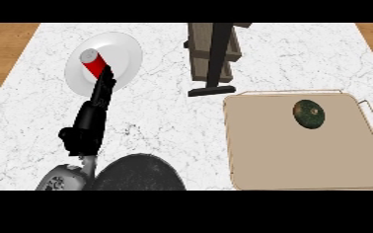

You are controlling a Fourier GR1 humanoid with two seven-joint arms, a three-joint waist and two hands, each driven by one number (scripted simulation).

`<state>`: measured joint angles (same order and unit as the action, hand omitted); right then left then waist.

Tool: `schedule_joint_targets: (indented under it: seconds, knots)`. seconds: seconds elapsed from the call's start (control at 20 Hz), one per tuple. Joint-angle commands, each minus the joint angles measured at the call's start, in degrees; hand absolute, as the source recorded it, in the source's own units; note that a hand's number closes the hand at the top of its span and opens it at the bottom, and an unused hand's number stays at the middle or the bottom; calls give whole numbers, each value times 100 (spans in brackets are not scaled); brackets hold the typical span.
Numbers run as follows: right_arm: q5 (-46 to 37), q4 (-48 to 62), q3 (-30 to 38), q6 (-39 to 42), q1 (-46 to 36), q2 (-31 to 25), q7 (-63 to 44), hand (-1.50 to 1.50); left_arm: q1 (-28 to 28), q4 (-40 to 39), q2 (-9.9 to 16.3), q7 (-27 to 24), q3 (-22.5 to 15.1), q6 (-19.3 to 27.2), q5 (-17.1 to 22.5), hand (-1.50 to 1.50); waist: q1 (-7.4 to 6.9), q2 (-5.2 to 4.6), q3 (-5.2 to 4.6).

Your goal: Pick the squash from the tray and place it in the tiered basket

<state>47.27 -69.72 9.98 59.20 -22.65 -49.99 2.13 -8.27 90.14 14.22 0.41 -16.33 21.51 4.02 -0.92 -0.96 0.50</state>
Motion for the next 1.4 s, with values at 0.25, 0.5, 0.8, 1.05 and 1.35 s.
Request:
schedule_joint_targets:
  seconds: [0.25, 0.5, 0.8, 1.05, 1.35]
  knots:
    - [-2157, -1661, 692, 1035, -672, -986, 428, -150, 9, -191, -75, -69, 7, 39, -46, 0, 23, 43, -3]
    - [-3557, -2719, 588, 859, -349, -518, 786, -150, -276, -367, -2, 27, 211, -105, 69, 0, 43, 23, -9]
    - [-4796, -3017, 467, 716, 102, -480, 1770, -150, -78, -119, -113, 76, 3, -43, -93, 0, -10, 56, -21]
    - [-5681, -3435, -3, 66, 595, -530, 2551, -150, -206, -324, -176, -41, 87, -22, -145, 0, 47, 55, -18]
    - [-6639, -3175, -630, -743, 911, -1152, 3197, -150, -254, -425, -213, 70, 186, -56, -157, 0, 68, 70, -37]
